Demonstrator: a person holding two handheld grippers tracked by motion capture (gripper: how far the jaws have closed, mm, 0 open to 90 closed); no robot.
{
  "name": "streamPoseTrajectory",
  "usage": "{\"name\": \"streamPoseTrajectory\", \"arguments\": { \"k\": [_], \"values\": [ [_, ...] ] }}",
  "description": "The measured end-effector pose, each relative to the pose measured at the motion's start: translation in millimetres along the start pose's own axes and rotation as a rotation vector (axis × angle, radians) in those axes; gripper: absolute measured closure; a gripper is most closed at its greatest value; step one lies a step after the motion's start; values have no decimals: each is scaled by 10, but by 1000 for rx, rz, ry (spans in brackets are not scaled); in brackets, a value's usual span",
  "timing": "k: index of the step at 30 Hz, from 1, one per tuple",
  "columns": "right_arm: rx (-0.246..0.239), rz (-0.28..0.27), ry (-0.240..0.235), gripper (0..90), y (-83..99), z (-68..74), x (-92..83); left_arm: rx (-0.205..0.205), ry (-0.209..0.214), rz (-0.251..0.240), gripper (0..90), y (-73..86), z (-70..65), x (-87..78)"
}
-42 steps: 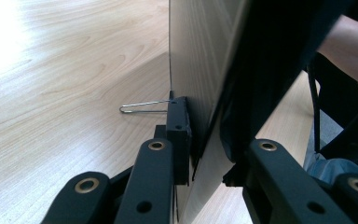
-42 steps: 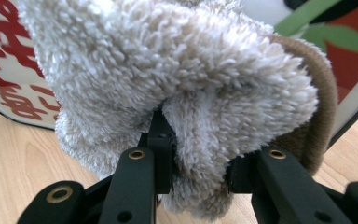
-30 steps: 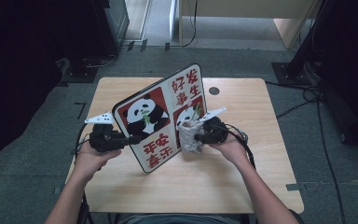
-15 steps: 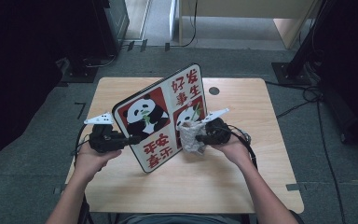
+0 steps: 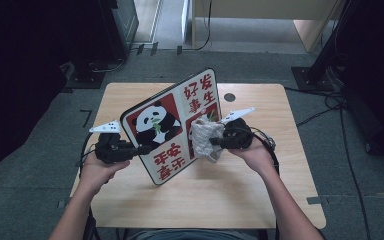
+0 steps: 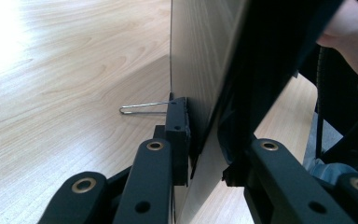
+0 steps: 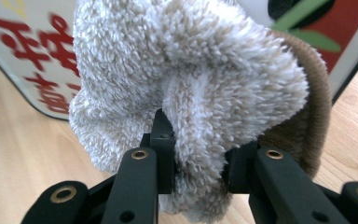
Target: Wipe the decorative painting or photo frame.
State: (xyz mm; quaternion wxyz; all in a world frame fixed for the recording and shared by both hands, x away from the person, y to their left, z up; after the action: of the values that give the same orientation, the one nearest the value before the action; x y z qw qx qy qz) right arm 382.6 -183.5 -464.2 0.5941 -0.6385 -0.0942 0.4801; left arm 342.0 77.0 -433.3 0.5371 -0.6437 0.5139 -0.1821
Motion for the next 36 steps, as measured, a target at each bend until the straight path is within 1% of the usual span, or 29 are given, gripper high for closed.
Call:
{"name": "streamPoseTrajectory", "arguments": {
  "k": [1, 2, 3, 4, 5, 6, 9, 13, 14, 17, 18, 19, 20, 22, 23, 24, 25, 26, 28, 30, 31, 32, 33, 34, 35, 36],
  "values": [
    [-5, -8, -4, 707, -72, 26, -31, -5, 8, -4, 756, -3, 2, -9],
    [-5, -8, -4, 707, -72, 26, -31, -5, 8, -4, 753, -3, 2, -9],
    [-7, -13, -7, 707, -115, 42, -50, -8, 5, -9, 753, -6, 11, -15],
    [-12, -24, -15, 707, -196, 77, -88, -14, 5, -11, 753, -9, 17, -20],
    [-12, -24, -15, 707, -196, 77, -88, -14, 5, -16, 753, -13, 22, -25],
    [-17, -27, -13, 707, -234, 90, -103, -13, 5, -23, 755, -20, 21, -30],
    [-35, -34, -18, 707, -338, 125, -148, -11, 5, -26, 759, -30, 19, -40],
    [-40, -47, -26, 708, -479, 155, -188, -4, 2, -23, 770, -33, 16, -44],
    [-44, -56, -31, 707, -517, 159, -190, -1, 2, -18, 771, -31, 15, -46],
    [-32, -78, -47, 708, -635, 187, -193, 7, -4, -14, 778, -34, 14, -42],
    [-37, -83, -54, 707, -672, 194, -192, 10, -5, -12, 779, -34, 14, -43],
    [-45, -85, -63, 707, -739, 213, -186, 11, -7, -10, 780, -33, 14, -44],
    [-45, -85, -63, 707, -739, 213, -186, 13, -6, -9, 780, -33, 13, -44],
    [-56, -78, -65, 707, -825, 242, -193, 15, -6, -8, 782, -33, 13, -45],
    [-70, -86, -76, 707, -916, 264, -203, 15, -7, -8, 782, -33, 13, -44],
    [-70, -86, -76, 707, -916, 264, -203, 17, -7, -8, 782, -33, 12, -44],
    [-68, -87, -91, 707, -988, 295, -221, 20, -9, -10, 782, -33, 11, -44],
    [-68, -87, -91, 707, -988, 295, -221, 20, -9, -10, 782, -33, 11, -44],
    [-69, -94, -104, 707, -1087, 322, -241, 22, -10, -11, 783, -33, 10, -43],
    [-78, -100, -105, 707, -1171, 341, -254, 24, -12, -11, 784, -35, 11, -42],
    [-91, -111, -103, 707, -1272, 363, -262, 20, -12, -15, 784, -37, 10, -39],
    [-91, -111, -103, 707, -1272, 363, -262, 20, -12, -15, 784, -37, 10, -39],
    [-99, -118, -98, 707, -1369, 384, -265, 19, -12, -16, 784, -37, 10, -38],
    [-99, -118, -98, 707, -1369, 384, -265, 19, -11, -16, 784, -37, 11, -39],
    [-105, -129, -89, 706, -1468, 396, -251, 18, -10, -18, 784, -36, 12, -39],
    [-103, -135, -84, 706, -1507, 404, -244, 18, -9, -18, 784, -36, 11, -40]
  ]
}}
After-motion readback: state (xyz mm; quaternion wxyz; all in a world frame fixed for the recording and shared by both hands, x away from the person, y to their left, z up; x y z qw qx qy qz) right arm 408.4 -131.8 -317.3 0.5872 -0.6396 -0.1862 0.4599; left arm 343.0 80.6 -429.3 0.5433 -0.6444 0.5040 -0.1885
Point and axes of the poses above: each handheld gripper's, and its own axes: x roughly forward along the jaws, y roughly out of its underside, z roughly to its left, the point moved 9 cm from there along x, roughly forward along the jaws, and after that the axes turned 15 degrees about -z, right-handed, at the moved point
